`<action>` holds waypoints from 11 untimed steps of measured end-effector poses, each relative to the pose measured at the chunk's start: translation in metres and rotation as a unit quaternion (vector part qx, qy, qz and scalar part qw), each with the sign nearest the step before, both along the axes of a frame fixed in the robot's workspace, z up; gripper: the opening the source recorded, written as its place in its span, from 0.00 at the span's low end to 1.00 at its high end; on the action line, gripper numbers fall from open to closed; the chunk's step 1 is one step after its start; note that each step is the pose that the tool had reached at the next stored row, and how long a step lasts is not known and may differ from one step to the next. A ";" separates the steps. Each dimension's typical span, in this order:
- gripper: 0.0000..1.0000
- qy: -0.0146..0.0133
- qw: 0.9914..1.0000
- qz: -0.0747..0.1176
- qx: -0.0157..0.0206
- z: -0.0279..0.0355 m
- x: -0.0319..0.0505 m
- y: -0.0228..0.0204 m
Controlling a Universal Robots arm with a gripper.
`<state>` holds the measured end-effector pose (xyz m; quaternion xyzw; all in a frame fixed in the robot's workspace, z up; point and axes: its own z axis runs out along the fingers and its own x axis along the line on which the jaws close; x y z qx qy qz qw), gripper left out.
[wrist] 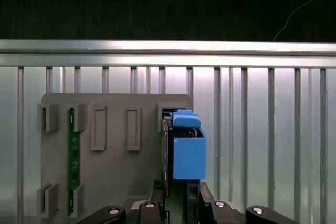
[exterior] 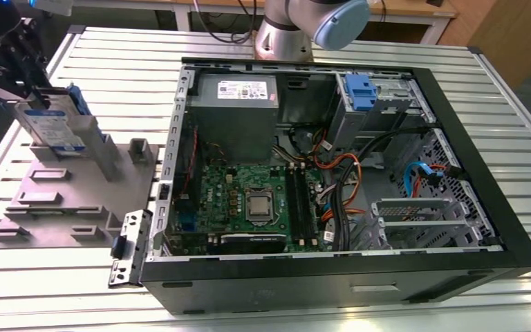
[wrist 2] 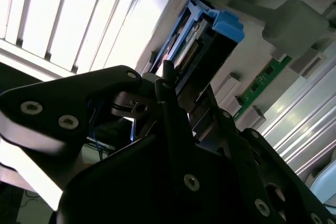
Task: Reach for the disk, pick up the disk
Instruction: 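Pick up the disk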
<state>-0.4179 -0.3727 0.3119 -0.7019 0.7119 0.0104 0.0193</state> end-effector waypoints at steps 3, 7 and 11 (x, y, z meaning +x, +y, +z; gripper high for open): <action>0.35 0.000 1.000 0.000 0.000 0.0097 0.0000 0.0000; 0.35 0.000 1.000 0.000 0.000 0.0247 0.0000 0.0000; 0.35 0.000 1.000 0.000 0.000 0.0415 0.0000 0.0000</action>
